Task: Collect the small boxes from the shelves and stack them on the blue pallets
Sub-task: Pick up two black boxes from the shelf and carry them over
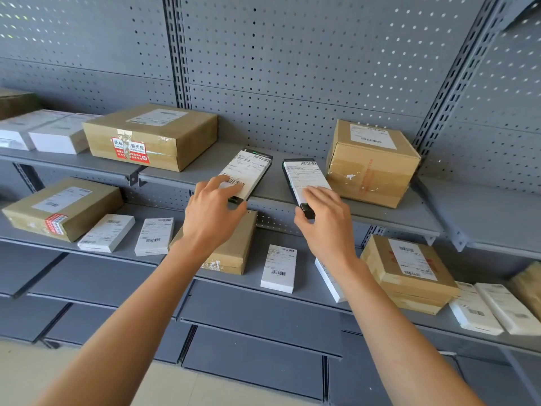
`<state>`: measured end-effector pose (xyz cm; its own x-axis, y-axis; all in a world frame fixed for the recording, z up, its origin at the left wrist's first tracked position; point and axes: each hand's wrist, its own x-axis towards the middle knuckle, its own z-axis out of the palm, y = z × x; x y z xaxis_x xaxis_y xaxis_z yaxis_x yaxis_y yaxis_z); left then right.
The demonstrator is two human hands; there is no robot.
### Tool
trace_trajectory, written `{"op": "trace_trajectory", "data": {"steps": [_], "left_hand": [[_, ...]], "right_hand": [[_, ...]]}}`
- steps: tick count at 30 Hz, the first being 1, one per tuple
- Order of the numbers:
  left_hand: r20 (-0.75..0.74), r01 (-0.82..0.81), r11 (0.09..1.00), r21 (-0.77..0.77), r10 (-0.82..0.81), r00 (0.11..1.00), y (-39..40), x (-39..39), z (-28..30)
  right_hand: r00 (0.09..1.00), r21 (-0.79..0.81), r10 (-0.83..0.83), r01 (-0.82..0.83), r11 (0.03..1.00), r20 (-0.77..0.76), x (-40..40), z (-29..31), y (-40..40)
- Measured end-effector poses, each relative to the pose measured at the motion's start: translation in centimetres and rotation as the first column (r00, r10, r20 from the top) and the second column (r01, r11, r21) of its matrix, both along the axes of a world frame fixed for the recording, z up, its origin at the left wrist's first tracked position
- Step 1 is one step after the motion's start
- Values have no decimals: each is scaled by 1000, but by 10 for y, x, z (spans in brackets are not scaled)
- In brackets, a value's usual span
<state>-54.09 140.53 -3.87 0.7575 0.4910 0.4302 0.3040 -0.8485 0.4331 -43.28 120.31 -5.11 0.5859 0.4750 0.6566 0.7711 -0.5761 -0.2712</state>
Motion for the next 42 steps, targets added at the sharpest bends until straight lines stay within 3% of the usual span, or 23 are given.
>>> {"op": "trace_trajectory", "data": {"steps": [9,16,28,42], "left_hand": [[134,69,997,26,-72,988,-32,-5,23],[218,142,989,45,-148,965,-93,-2,40],[146,297,950,92,-308,940,-251,-31,36],[66,620,770,151,-633,771,-471,-30,20]], "right_hand": [[990,144,-33,14,989,137,-22,21,-50],[990,202,-60,33,979,125,-43,35,-117],[950,182,-270,240,953,159,-95,28,-288],[803,188,-586,562,806,111,-166,6,-513]]}}
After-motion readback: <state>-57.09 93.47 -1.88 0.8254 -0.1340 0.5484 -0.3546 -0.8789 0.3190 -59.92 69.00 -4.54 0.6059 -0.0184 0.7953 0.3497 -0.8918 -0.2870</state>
